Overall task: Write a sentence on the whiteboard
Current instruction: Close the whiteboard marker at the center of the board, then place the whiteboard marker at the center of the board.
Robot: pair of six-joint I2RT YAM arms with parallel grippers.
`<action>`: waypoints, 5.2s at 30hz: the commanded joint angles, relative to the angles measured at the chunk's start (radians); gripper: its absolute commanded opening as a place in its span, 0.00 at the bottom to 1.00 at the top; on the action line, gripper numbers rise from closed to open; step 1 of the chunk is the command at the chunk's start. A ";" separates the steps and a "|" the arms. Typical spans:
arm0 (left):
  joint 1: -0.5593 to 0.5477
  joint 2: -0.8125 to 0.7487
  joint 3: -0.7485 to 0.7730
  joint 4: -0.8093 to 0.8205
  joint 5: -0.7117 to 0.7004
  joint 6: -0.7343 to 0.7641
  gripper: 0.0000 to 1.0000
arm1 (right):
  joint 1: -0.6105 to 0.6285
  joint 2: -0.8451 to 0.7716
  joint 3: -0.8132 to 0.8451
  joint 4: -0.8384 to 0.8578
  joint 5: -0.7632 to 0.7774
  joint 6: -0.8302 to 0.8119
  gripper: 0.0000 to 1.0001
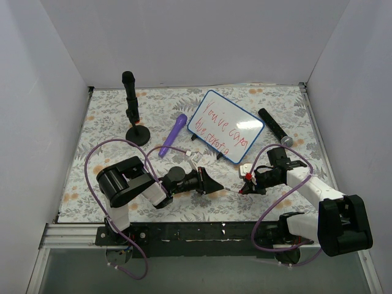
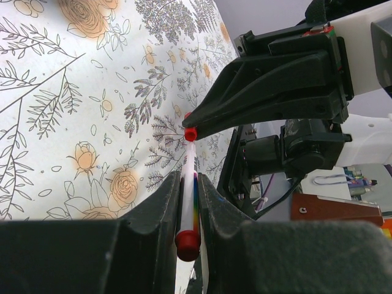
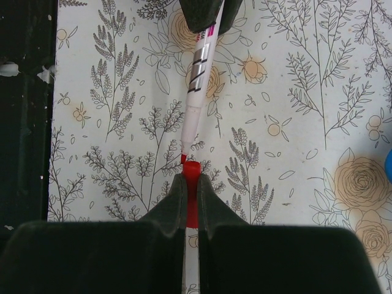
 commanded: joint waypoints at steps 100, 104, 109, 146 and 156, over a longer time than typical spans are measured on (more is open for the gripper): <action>-0.243 -0.101 0.413 -0.816 -0.324 0.646 0.00 | 0.002 0.039 0.029 0.412 -0.262 0.513 0.03; -0.243 -0.150 0.370 -0.775 -0.385 0.613 0.00 | -0.018 0.043 0.046 0.372 -0.259 0.516 0.09; -0.239 -0.204 0.271 -0.669 -0.440 0.564 0.00 | -0.030 0.036 0.046 0.363 -0.271 0.524 0.21; -0.249 -0.431 0.000 -0.286 -0.745 0.956 0.00 | -0.081 0.037 0.043 0.366 -0.268 0.515 0.23; -0.246 -0.416 -0.061 -0.178 -0.773 0.966 0.00 | -0.101 0.043 0.040 0.366 -0.272 0.516 0.23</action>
